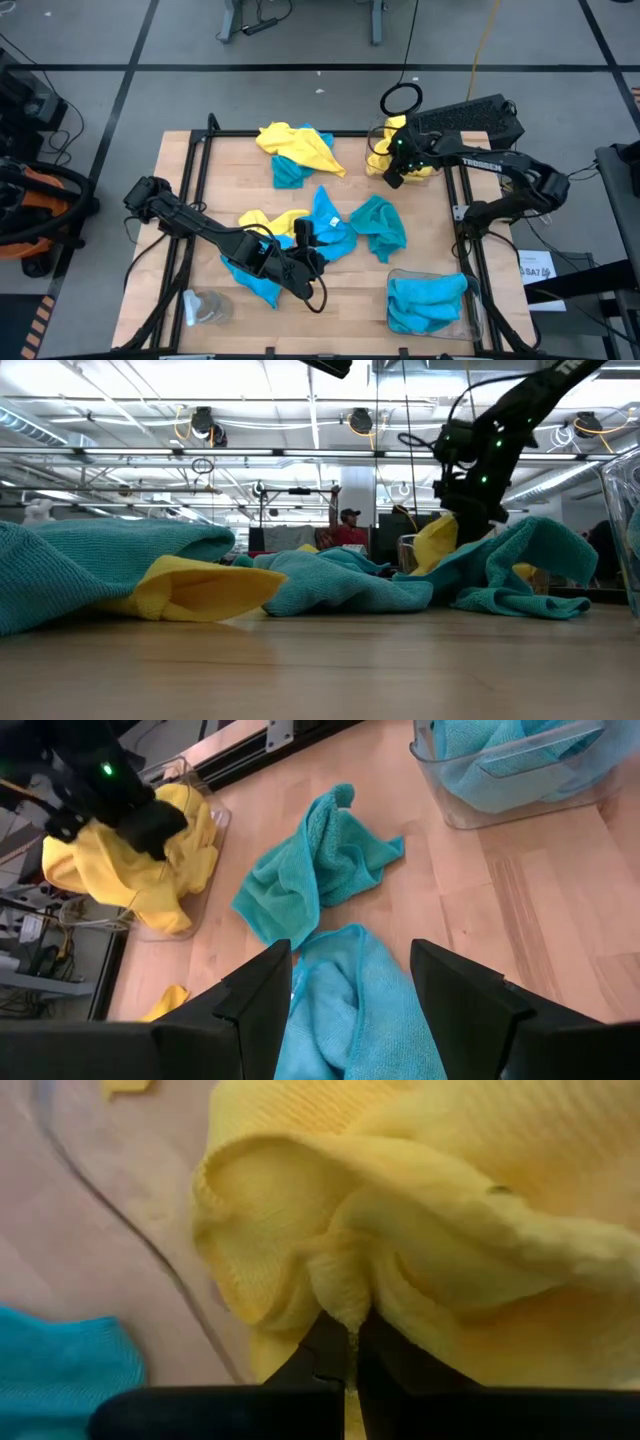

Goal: Sort microfiber towel by color & place in baskets
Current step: Put the yellow microfiber cloth into the top transparent bin

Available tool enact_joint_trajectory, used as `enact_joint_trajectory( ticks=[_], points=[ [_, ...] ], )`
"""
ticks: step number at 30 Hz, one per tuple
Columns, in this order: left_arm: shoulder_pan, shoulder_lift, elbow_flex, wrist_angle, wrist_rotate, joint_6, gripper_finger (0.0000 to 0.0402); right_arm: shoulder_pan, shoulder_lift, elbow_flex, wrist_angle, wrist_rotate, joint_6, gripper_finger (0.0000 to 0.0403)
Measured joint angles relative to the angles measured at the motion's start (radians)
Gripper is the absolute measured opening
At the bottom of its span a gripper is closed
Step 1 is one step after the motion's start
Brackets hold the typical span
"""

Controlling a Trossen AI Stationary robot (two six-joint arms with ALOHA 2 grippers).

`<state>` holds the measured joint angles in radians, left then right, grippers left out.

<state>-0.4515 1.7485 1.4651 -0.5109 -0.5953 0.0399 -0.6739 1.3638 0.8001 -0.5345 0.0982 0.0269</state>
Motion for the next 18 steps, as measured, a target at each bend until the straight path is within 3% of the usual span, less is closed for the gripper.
enact_joint_trajectory(
  ticks=[8,18],
  points=[
    [-0.001,0.0,0.0,-0.004,0.031,-0.006,0.0212,-0.001,0.094,0.001,0.048,-0.039,-0.001,0.0014],
    [0.0,0.0,0.0,-0.012,0.039,0.0,0.0212,-0.001,0.019,0.0,0.034,-0.055,-0.005,0.0095]
  ],
)
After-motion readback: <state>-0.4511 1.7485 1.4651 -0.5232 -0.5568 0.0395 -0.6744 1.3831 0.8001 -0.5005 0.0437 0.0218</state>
